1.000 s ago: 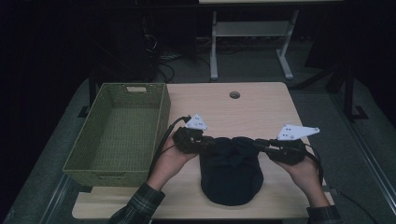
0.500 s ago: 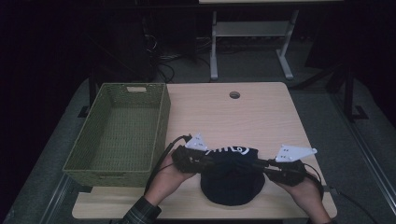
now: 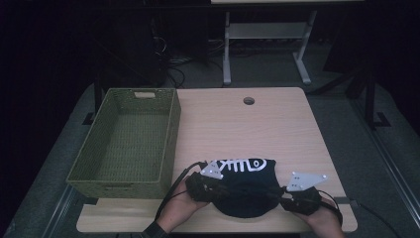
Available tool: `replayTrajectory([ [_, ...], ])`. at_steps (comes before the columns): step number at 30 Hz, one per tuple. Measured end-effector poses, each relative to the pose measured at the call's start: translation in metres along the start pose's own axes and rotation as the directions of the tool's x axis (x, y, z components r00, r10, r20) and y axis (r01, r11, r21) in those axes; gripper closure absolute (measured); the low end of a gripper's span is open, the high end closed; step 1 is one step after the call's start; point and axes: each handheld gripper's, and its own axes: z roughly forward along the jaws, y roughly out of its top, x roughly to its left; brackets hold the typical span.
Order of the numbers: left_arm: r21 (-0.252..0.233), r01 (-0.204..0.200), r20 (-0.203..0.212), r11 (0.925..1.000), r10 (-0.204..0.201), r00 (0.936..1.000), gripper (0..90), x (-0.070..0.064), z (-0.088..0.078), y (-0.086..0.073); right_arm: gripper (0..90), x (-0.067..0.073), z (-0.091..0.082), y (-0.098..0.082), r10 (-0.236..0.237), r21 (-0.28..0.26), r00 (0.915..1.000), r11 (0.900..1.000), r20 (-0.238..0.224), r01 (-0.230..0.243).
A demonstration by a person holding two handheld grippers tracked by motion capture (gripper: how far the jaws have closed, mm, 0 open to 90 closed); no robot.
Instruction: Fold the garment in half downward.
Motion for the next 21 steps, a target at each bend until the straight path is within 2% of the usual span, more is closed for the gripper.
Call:
replayTrajectory([
  [2, 0.021, -0.009, 0.002, 0.9997, 0.009, 1.0000, 76.8, -0.002, 0.004, -0.001, 74.2, 0.005, 0.002, -0.005, -0.001, 0.031, 1.0000, 1.000, -0.006, 0.002],
  [4, 0.039, -0.024, -0.009, 0.9990, 0.024, 0.9997, 77.1, -0.005, 0.007, -0.002, 74.7, 0.006, 0.003, -0.006, 0.000, 0.035, 0.9999, 0.999, -0.012, 0.001],
  [7, 0.064, -0.065, -0.053, 0.9958, 0.069, 0.9962, 77.8, -0.007, 0.008, 0.001, 75.8, 0.010, 0.006, -0.010, -0.005, 0.041, 0.9998, 0.999, -0.020, 0.006],
  [9, 0.085, -0.093, -0.100, 0.9920, 0.101, 0.9899, 78.0, -0.005, 0.008, 0.001, 76.2, 0.012, 0.009, -0.010, -0.010, 0.042, 0.9995, 0.999, -0.028, 0.011],
  [11, 0.087, -0.083, -0.110, 0.9928, 0.092, 0.9897, 77.9, 0.001, 0.006, 0.001, 76.6, 0.014, 0.014, -0.008, -0.018, 0.042, 0.9992, 0.999, -0.036, 0.019],
  [13, 0.069, -0.048, -0.093, 0.9965, 0.055, 0.9942, 76.7, 0.005, 0.004, -0.001, 76.6, 0.016, 0.019, -0.005, -0.030, 0.040, 0.9988, 0.999, -0.040, 0.031],
  [16, 0.068, -0.002, -0.018, 0.9977, 0.003, 0.9998, 72.6, 0.006, 0.004, -0.005, 75.5, 0.015, 0.018, -0.005, -0.023, 0.044, 0.9987, 0.999, -0.045, 0.025],
  [19, 0.060, 0.006, 0.021, 0.9982, -0.008, 0.9998, 63.1, 0.004, 0.000, -0.002, 69.9, 0.013, 0.014, -0.006, 0.011, 0.032, 0.9981, 0.999, -0.061, -0.009],
  [21, 0.021, 0.018, 0.042, 0.9996, -0.019, 0.9989, 58.3, 0.003, -0.008, 0.001, 67.8, 0.012, 0.010, -0.005, 0.012, 0.021, 0.9982, 1.000, -0.059, -0.011],
])
